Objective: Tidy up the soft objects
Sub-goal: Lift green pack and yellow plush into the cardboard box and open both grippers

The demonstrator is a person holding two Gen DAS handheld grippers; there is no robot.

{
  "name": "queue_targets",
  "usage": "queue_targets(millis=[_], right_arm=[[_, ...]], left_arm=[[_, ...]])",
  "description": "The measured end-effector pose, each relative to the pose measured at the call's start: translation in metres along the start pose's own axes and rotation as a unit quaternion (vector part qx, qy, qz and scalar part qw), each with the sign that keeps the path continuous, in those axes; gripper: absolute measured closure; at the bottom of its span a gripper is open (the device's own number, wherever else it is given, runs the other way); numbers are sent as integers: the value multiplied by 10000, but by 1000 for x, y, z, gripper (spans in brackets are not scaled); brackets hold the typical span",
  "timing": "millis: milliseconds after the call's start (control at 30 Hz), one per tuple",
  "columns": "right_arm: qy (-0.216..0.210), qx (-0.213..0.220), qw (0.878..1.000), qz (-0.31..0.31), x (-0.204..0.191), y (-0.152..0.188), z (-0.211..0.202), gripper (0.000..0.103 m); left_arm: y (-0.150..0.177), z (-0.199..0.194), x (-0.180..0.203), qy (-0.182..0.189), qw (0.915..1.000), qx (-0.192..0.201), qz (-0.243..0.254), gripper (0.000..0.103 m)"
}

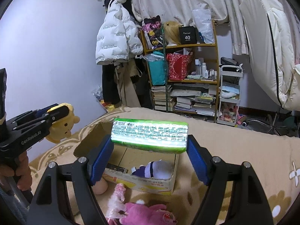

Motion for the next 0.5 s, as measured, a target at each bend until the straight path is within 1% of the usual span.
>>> queue_targets(millis=[100,167,400,500], right_arm=[[-43,-68,10000,-17,2,1,11,21],[-68,-124,9999,-72,2,2,20,21],[-120,-329,9993,-95,2,17,43,21],[-134,-402,9991,-87,3,23,51,21]], left_arm=[[0,11,0,18,9999,-81,-82,72],[1,18,1,94,9998,-129,-144,72],[13,39,3,165,9991,-322,-232,71],[19,51,5,301,9980,-460,-313,71]])
Point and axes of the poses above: each gripper's, at about its wrist camera, not at the fingertips, and z roughly the way its jaws point, x to its right, y to its underside, the point moved 7 cm from there along z, roughly the way its jaws point, and after that the axes turned 4 degrees about -y, right-handed, at the moved point
